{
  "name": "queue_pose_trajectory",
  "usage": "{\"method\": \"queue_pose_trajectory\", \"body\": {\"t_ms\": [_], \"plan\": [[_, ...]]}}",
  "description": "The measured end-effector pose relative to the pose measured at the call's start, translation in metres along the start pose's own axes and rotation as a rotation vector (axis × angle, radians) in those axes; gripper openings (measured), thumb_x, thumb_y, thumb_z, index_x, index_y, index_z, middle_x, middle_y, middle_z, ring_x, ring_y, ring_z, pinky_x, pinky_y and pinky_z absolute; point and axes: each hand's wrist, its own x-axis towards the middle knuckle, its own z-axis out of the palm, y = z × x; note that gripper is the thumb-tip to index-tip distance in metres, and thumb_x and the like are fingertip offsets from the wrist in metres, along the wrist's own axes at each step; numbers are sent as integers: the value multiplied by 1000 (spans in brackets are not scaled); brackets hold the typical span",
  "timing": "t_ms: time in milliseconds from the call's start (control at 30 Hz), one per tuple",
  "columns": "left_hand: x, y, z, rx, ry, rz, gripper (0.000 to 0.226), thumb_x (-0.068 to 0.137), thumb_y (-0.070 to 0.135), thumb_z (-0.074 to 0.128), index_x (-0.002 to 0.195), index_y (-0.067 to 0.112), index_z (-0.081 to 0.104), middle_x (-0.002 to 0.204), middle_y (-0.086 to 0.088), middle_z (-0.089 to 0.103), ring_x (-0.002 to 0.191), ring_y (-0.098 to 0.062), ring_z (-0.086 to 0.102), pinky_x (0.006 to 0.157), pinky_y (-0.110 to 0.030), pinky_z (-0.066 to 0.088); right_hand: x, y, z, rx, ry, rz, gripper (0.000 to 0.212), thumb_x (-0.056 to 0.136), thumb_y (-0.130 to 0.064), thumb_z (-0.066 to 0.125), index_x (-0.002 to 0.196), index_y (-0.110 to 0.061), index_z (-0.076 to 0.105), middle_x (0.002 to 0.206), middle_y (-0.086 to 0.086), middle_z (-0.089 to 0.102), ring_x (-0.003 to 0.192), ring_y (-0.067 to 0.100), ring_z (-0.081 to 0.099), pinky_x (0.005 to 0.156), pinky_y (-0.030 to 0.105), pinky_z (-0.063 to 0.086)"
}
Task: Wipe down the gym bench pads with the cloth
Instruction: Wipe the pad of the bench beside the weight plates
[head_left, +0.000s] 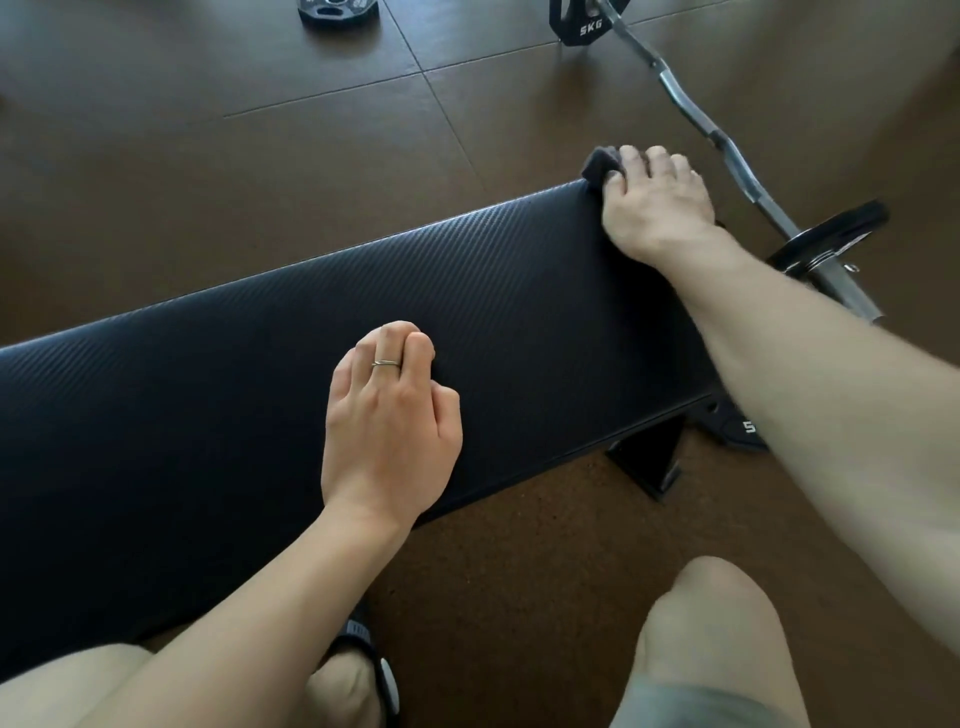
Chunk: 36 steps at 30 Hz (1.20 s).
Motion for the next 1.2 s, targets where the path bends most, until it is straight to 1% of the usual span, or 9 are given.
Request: {"method": "queue_pose_trajectory", "body": {"t_ms": [67, 167, 233, 367, 500, 700, 833, 1067, 1200], "plan": [[0, 0, 0, 1, -2, 3, 26, 95, 24, 42, 115, 11, 53, 124, -8, 54, 121, -29, 53, 110, -50, 44, -21, -28, 8, 11, 19, -17, 58, 107, -41, 19, 162, -22, 21, 170, 11, 14, 156, 34, 11, 126, 48, 8], [-1, 1, 0, 4, -8, -7, 25, 96, 21, 45, 116, 10, 53, 125, -8, 54, 122, -29, 52, 110, -50, 43, -75, -86, 26, 10, 57, -332, 55, 107, -40, 25, 159, -24, 27, 169, 8, 20, 155, 32, 15, 125, 46, 12], [-1, 2, -1, 14, -17, -8, 27, 96, 22, 45, 119, 9, 53, 128, -9, 53, 124, -30, 51, 111, -50, 42, -100, -109, 34, 41, -11, -508, 56, 109, -42, 23, 163, -27, 20, 172, 2, 13, 158, 27, 7, 127, 43, 4], [-1, 1, -2, 11, -22, -13, 26, 96, 20, 46, 117, 9, 54, 128, -9, 54, 125, -30, 50, 111, -50, 40, -74, -92, 23, 18, -26, -600, 54, 110, -44, 23, 163, -30, 20, 170, -2, 20, 158, 21, 11, 127, 37, 3], [-1, 0, -1, -14, -13, -9, 22, 96, 19, 47, 114, 10, 54, 126, -7, 53, 124, -28, 50, 111, -50, 40, -27, -47, 3, -13, -26, -435, 52, 110, -40, 23, 158, -21, 32, 159, 9, 39, 151, 26, 27, 125, 40, 14], [0, 0, -1, -18, -17, -7, 20, 95, 19, 49, 113, 11, 53, 124, -6, 52, 122, -28, 50, 110, -51, 40, -32, 32, -3, 32, -8, -76, 60, 110, -46, 16, 165, -20, 15, 172, 7, 12, 158, 26, 12, 128, 40, 8], [-2, 1, -2, -16, -20, 1, 21, 96, 18, 51, 115, 9, 53, 126, -9, 52, 123, -31, 50, 109, -53, 42, -79, 60, 4, 113, 39, 108, 61, 110, -46, 18, 164, -17, 18, 157, 19, 35, 143, 38, 36, 118, 48, 27], [-3, 1, -1, -26, -23, 0, 23, 96, 19, 50, 116, 9, 53, 126, -10, 51, 123, -31, 49, 108, -54, 42, -171, 81, 17, 136, 86, 263, 62, 110, -47, 17, 164, -17, 14, 150, 24, 36, 135, 41, 40, 114, 51, 35], [-3, 1, -1, -19, -18, -4, 22, 96, 18, 50, 116, 9, 53, 126, -10, 51, 123, -31, 48, 109, -54, 41, -154, 73, 14, 91, 64, 254, 61, 110, -45, 17, 164, -18, 10, 154, 27, 30, 138, 44, 36, 116, 53, 29]]}}
